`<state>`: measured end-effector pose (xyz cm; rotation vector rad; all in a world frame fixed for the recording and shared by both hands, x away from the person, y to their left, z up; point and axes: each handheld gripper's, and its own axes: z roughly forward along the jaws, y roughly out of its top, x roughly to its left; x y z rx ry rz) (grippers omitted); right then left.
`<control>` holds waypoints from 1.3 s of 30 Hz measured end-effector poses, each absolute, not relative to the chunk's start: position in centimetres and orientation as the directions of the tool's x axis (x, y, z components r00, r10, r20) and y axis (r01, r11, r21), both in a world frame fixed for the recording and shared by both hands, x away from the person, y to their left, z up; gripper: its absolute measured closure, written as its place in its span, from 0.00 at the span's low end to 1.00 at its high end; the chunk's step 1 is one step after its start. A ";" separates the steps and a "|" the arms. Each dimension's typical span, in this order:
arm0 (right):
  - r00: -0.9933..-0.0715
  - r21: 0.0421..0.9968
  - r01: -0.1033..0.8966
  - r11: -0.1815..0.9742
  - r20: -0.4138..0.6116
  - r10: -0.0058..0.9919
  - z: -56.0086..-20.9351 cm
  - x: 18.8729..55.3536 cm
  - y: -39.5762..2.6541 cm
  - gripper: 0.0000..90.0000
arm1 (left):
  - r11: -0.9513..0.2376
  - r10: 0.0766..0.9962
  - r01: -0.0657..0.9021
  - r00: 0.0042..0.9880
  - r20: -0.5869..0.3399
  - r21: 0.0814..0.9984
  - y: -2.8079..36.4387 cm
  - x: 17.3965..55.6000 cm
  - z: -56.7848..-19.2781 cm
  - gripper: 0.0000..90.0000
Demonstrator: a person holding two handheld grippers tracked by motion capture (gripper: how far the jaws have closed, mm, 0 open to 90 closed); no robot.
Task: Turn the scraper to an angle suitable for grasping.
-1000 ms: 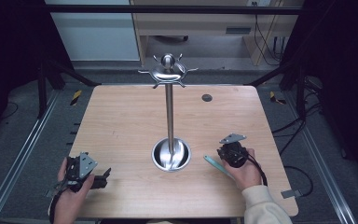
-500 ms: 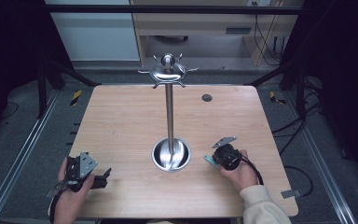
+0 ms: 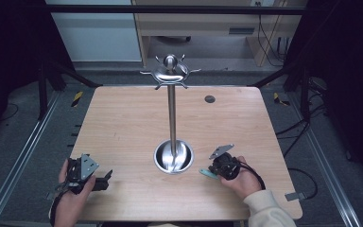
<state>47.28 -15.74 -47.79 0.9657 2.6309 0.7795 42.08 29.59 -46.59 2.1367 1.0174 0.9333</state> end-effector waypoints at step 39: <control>-0.876 0.223 0.462 0.858 -0.033 0.481 -45.0 49.3 -12.8 0.70 | -0.533 0.821 0.413 0.464 0.332 0.739 29.9 42.1 -46.6 0.03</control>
